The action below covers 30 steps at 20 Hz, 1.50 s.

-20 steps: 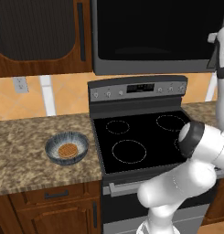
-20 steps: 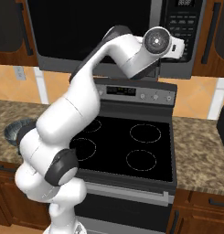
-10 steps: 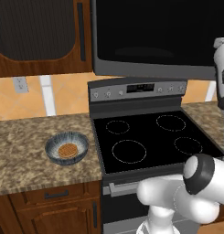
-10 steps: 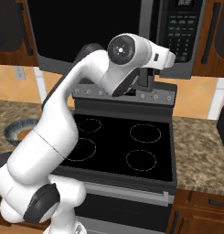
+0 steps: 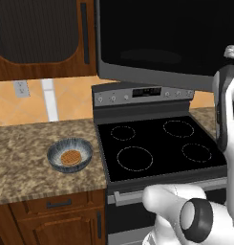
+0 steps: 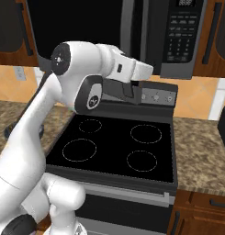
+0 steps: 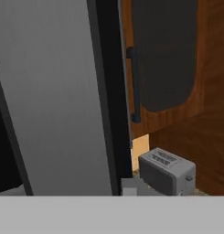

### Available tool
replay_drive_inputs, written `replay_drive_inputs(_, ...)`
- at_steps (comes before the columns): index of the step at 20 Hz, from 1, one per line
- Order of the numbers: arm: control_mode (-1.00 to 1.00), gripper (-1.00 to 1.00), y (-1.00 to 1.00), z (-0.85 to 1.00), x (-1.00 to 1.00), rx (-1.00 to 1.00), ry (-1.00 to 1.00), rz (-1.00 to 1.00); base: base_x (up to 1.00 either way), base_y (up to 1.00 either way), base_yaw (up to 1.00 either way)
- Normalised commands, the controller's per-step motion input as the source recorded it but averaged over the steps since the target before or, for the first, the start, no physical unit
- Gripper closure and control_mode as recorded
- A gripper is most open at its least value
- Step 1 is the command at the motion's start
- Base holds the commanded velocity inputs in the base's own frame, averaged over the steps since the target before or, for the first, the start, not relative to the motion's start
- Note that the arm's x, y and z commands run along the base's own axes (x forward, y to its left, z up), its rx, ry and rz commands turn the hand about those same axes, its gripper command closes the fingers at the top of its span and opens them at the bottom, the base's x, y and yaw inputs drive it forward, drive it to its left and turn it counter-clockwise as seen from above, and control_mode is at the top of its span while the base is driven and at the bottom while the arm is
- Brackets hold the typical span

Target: Open the microwave, place the bowl with waffle inside the microwave, then close the microwave door and turn it on.

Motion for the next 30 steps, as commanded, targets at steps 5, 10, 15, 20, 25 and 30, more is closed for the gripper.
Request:
replay_drive_inputs(5,-1.00,1.00,0.18,-0.05,-1.00,-0.05,0.00,-0.19,0.00,0.00,0.00)
replay_drive_inputs(10,-1.00,1.00,0.48,-0.10,-1.00,-0.09,-0.01,-0.13,0.00,0.00,0.00)
replay_drive_inputs(15,-1.00,1.00,0.96,-0.34,-1.00,-0.16,-0.12,-0.03,0.00,0.00,0.00)
replay_drive_inputs(20,-1.00,-1.00,1.00,-0.47,-0.95,-0.22,-0.12,0.00,0.00,0.00,0.00)
replay_drive_inputs(25,-1.00,-1.00,0.75,-0.32,0.07,-0.09,0.06,-0.07,0.00,0.00,0.00)
replay_drive_inputs(30,-1.00,-1.00,0.47,-0.21,0.20,-0.01,0.00,-0.05,0.00,0.00,0.00)
